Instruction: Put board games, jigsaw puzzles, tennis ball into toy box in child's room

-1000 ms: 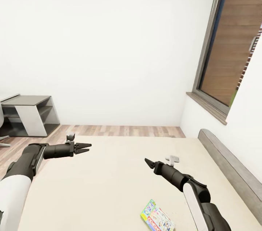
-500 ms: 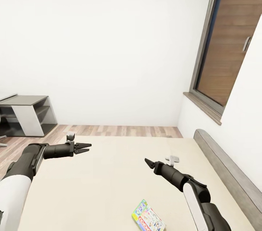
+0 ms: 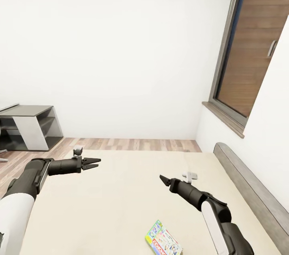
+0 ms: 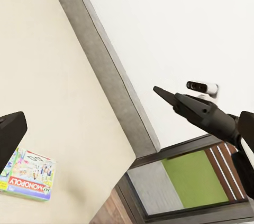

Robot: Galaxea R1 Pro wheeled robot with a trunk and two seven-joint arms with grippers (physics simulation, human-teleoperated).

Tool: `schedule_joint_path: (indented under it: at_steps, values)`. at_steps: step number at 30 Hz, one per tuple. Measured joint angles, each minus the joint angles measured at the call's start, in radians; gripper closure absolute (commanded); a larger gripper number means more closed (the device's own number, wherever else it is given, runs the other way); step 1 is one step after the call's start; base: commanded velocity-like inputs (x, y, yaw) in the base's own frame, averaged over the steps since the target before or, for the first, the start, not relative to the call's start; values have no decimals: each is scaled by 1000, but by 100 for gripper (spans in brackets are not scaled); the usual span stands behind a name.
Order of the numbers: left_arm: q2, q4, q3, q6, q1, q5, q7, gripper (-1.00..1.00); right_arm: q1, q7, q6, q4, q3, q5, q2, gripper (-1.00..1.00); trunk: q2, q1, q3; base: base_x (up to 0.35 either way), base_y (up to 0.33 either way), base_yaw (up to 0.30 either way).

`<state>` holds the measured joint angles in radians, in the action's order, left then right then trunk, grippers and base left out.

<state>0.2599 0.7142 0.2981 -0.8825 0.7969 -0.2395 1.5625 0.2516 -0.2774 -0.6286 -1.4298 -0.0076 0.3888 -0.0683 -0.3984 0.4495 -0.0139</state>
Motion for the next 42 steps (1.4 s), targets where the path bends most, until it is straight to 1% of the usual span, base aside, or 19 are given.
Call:
schedule_joint_path:
  at_steps: [3, 5, 8, 9, 11, 12, 13, 16, 19, 21, 24, 28, 35, 42]
  values:
    - [1, 0, 1, 1, 0, 0, 0, -100, 22, 40, -5, 24, 0, 4, 0, -100, 0, 0, 0, 0, 0, 0]
    - [1, 0, 1, 2, 0, 0, 0, -100, 52, 80, -16, 57, 0, 8, -1, -100, 0, 0, 0, 0, 0, 0]
    - [2, 0, 0, 3, 0, 3, 0, -100, 130, 165, -69, 175, -3, 15, -10, -100, 0, 0, 0, 0, 0, 0]
    - [2, 0, 0, 2, 0, 3, 0, -100, 144, 177, -76, 199, -3, 16, -12, -100, 0, 0, 0, 0, 0, 0]
    - [1, 0, 0, -1, 1, 4, 0, -100, 203, 219, -93, 294, -6, 16, -24, -100, 0, 0, 0, 0, 0, 0]
    - [0, 1, -1, -2, 2, 5, 0, -100, 236, 241, -97, 344, -7, 16, -28, -100, 0, 0, 0, 0, 0, 0]
    - [0, 2, -1, -2, 2, 5, 0, -100, 250, 252, -98, 369, -8, 14, -30, -100, 0, 0, 0, 0, 0, 0]
    - [-5, 3, -3, -1, 5, 3, 0, -100, 295, 302, -86, 484, -10, 7, -32, -100, 0, 0, 0, 0, 0, 0]
    - [-13, 4, -8, 0, 9, 2, 0, -100, 308, 316, -69, 537, -12, 6, -24, -100, 0, 0, 0, 0, 0, 0]
    - [-20, 5, -10, 0, 11, 1, 0, -100, 312, 319, -62, 553, -13, 5, -22, -100, 0, 0, 0, 0, 0, 0]
    - [-33, 6, -12, 0, 10, 0, 0, -100, 314, 322, -37, 564, -13, 4, -22, -100, 0, 0, 0, 0, 0, 0]
    - [-39, 6, -13, 0, 9, 0, 0, -100, 315, 325, -11, 567, -13, 3, -23, -100, 0, 0, 0, 0, 0, 0]
    - [-42, 6, -13, 0, 9, 0, 0, -100, 314, 326, -3, 569, -13, 4, -20, -100, 0, 0, 0, 0, 0, 0]
    - [-35, 6, -12, 0, 10, 0, 0, -100, 314, 325, -5, 569, -13, 5, -20, -100, 0, 0, 0, 0, 0, 0]
